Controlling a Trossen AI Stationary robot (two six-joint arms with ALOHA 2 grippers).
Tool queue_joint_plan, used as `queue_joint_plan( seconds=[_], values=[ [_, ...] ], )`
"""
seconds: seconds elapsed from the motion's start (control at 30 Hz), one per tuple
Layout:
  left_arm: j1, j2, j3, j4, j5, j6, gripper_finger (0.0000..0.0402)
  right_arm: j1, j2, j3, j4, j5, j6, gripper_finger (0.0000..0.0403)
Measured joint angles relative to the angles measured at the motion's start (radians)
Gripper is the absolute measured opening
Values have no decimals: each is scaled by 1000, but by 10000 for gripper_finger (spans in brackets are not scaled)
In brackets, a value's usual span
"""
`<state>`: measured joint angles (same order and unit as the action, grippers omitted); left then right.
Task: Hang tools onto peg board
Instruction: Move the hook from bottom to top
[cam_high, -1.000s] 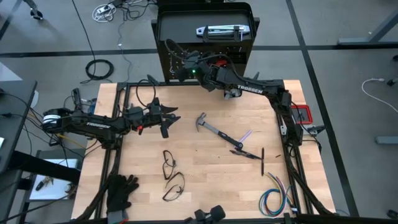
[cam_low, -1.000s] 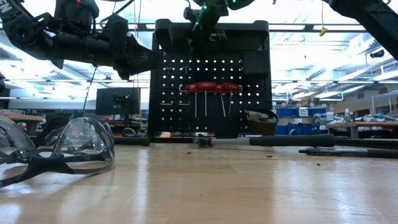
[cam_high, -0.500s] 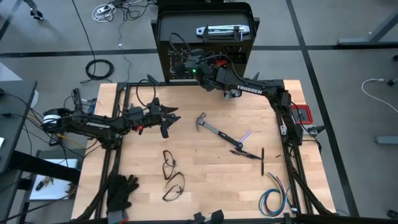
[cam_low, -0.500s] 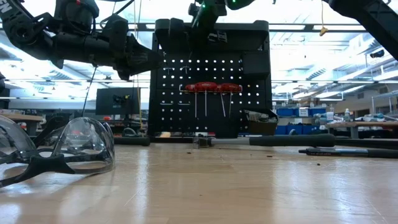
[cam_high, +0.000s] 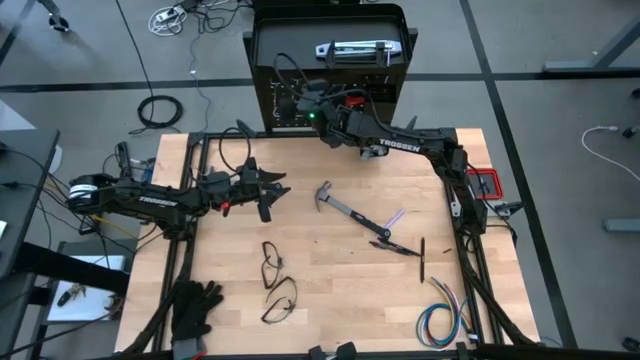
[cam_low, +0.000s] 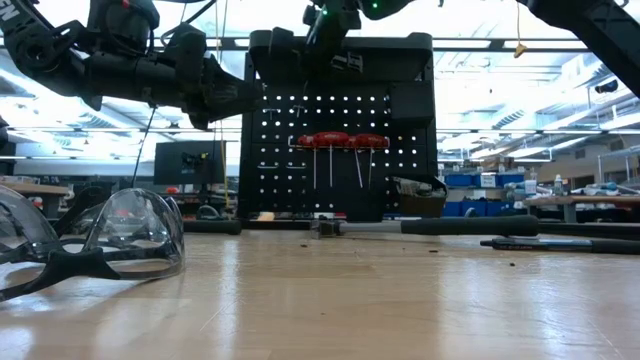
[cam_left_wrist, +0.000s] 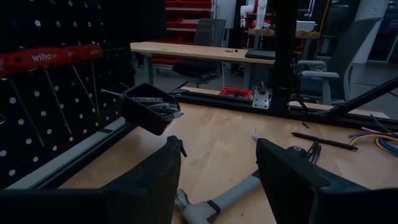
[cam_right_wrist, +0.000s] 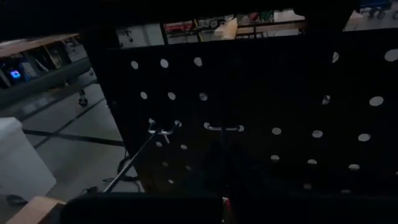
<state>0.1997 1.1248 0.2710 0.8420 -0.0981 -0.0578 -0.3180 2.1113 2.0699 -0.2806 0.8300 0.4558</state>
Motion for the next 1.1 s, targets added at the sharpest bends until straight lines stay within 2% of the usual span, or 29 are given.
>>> queue_joint_plan(
  seconds=[0.17, 0.43, 1.1],
  values=[
    [0, 0, 0, 0, 3, 0, 206, 1, -2, -17, 8, -14, -11, 13],
    [0, 0, 0, 0, 3, 0, 206, 2, -4, -43, 20, -71, 39, 37],
    [0, 0, 0, -2, 3, 1, 206, -2, -6, -48, 1, -183, 30, 51]
  ],
)
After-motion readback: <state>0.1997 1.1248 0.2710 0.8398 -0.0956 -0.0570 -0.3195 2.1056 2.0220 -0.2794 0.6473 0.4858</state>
